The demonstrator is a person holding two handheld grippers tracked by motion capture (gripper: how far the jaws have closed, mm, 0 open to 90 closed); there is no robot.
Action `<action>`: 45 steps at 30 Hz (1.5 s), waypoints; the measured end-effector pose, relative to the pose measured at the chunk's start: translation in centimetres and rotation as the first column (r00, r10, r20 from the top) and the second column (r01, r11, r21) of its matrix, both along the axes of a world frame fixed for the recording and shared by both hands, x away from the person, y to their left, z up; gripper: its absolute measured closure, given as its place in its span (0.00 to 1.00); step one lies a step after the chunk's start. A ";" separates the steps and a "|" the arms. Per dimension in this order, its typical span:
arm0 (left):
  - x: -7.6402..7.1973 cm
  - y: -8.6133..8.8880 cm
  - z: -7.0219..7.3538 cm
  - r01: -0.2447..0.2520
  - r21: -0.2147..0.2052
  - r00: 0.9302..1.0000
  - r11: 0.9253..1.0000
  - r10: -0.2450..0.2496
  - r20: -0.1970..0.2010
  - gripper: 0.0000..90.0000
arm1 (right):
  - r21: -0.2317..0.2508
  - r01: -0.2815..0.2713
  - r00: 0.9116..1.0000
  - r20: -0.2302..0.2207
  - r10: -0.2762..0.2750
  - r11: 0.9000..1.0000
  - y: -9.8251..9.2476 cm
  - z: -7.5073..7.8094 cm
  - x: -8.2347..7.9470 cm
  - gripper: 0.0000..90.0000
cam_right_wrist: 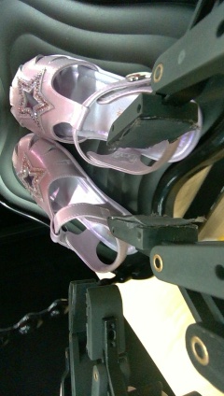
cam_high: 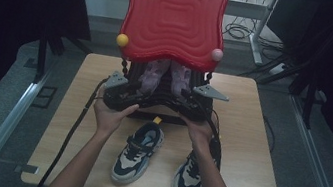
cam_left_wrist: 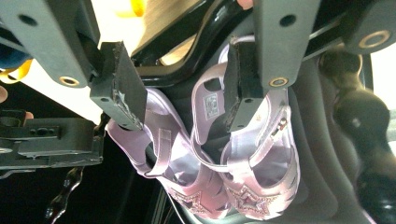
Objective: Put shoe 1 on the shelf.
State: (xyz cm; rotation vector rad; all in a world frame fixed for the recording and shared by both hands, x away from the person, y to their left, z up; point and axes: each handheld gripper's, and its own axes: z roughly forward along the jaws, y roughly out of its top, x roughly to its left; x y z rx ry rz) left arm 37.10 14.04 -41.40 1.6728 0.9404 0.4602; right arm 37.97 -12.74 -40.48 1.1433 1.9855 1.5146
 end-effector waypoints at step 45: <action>-7.7 5.5 -3.6 0.059 -0.010 0.991 0.998 -0.060 -0.118 0.57 | 0.025 -0.074 0.997 -0.017 0.075 0.997 -8.3 -2.6 -8.5 0.58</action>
